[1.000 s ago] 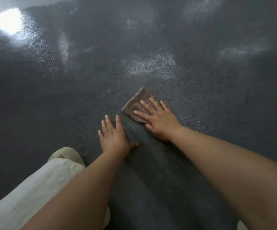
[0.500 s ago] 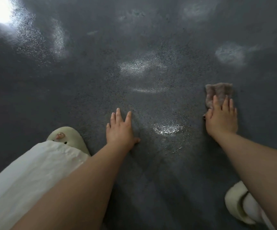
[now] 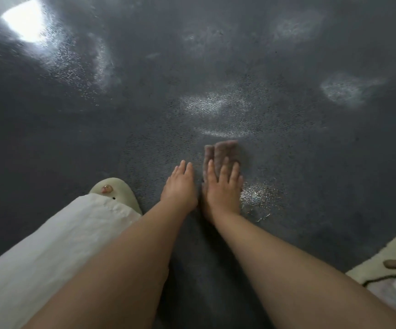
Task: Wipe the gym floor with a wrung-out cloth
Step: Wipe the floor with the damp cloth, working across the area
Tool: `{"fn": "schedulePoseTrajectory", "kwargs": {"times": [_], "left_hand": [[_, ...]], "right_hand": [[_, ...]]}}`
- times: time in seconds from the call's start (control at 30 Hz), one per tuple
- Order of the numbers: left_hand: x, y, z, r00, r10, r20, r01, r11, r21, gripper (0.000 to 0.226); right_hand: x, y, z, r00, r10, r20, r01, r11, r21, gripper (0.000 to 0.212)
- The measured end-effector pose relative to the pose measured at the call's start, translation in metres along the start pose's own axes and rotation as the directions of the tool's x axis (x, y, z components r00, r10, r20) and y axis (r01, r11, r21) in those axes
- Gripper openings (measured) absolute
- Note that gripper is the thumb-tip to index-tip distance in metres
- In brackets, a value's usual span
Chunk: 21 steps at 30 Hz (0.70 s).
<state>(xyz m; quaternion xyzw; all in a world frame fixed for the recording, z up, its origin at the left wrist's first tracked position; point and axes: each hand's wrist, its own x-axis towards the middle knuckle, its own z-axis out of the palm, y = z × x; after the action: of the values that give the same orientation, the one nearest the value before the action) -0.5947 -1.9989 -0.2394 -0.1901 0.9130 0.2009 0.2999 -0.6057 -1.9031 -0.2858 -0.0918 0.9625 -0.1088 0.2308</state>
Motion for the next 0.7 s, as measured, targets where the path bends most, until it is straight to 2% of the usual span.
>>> {"fn": "schedulePoseTrajectory", "kwargs": {"times": [0.07, 0.17, 0.3, 0.53, 0.7], "left_hand": [[-0.007, -0.001, -0.007, 0.999, -0.044, 0.002, 0.044, 0.998, -0.035, 0.073], [-0.023, -0.003, -0.020, 0.997, -0.074, 0.010, 0.075, 0.996, -0.050, 0.074], [-0.058, 0.006, -0.045, 0.999, -0.049, -0.021, 0.047, 0.996, -0.072, 0.075], [-0.136, 0.022, -0.069, 0.991, -0.043, -0.124, 0.027, 0.992, -0.124, 0.081], [-0.167, 0.021, -0.069, 0.987, -0.030, -0.155, 0.007, 0.989, -0.145, 0.082]], "right_hand": [[0.007, -0.010, -0.007, 0.984, -0.108, 0.140, 0.113, 0.993, -0.027, 0.060], [0.003, -0.005, -0.034, 0.943, -0.166, 0.288, 0.179, 0.984, -0.018, 0.070], [-0.022, 0.004, -0.071, 0.951, -0.147, 0.273, 0.153, 0.988, 0.000, 0.061], [-0.082, 0.012, -0.129, 0.960, -0.137, 0.245, 0.163, 0.983, -0.088, 0.044], [-0.108, 0.011, -0.151, 0.971, -0.136, 0.197, 0.166, 0.975, -0.146, 0.044]]}}
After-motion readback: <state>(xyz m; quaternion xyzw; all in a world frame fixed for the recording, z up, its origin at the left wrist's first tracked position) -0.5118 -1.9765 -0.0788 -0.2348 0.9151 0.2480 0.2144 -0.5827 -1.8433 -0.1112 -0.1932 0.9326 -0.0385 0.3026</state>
